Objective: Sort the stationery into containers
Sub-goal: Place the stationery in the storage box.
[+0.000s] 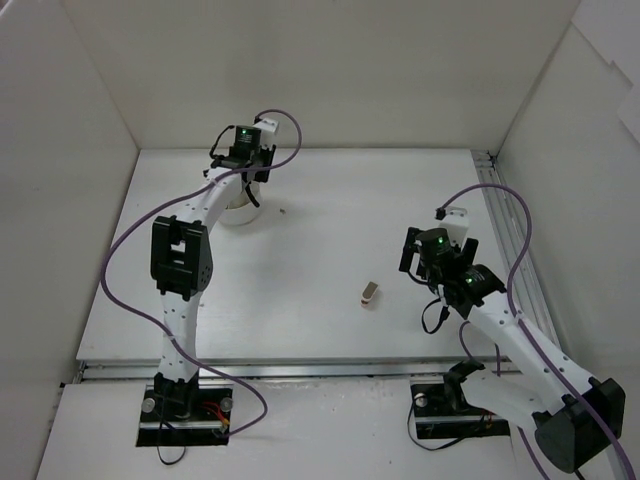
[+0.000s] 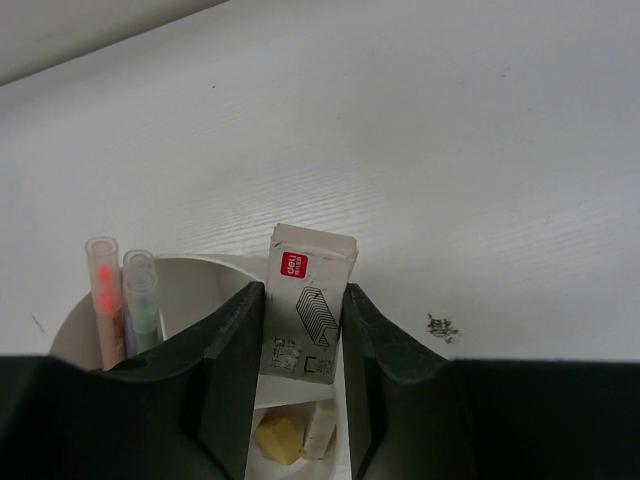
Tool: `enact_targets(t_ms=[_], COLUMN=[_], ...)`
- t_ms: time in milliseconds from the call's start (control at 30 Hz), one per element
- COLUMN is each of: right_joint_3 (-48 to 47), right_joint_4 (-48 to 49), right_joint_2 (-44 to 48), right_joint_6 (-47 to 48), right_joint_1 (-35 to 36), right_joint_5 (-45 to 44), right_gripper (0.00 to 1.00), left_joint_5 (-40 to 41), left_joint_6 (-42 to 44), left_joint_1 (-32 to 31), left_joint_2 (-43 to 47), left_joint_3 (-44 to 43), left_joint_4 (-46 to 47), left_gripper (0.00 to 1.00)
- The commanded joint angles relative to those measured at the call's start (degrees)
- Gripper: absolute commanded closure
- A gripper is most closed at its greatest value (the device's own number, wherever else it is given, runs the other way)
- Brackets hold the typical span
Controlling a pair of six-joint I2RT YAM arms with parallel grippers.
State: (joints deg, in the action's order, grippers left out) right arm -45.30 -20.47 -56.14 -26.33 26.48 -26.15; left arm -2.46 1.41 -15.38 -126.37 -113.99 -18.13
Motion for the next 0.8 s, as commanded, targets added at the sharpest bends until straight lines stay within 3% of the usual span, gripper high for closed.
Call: enact_targets(t_ms=[0, 567, 667, 767], right_joint_3=[-2.7, -1.9, -1.8, -1.6], right_joint_4=[1.8, 1.9, 1.9, 1.9], right_joint_2=[-0.3, 1.3, 1.6, 1.6], right_joint_6=[0.2, 0.4, 0.4, 0.3], right_joint_1=[-0.7, -1.2, -1.3, -1.4], right_joint_5=[-1.3, -0.6, -0.5, -0.4], right_gripper=[0.02, 0.02, 0.02, 0.02], left_joint_5=[6.1, 15.8, 15.6, 15.1], left_joint_6=[1.1, -7.1, -7.3, -7.3], left_joint_1=[0.3, 0.3, 0.3, 0.3], left_joint_2=[2.4, 2.3, 1.7, 1.5], left_joint_3=[-1.9, 0.7, 0.7, 0.5], left_joint_4=[0.8, 1.4, 1.6, 1.3], left_gripper=[0.88, 0.84, 0.74, 0.73])
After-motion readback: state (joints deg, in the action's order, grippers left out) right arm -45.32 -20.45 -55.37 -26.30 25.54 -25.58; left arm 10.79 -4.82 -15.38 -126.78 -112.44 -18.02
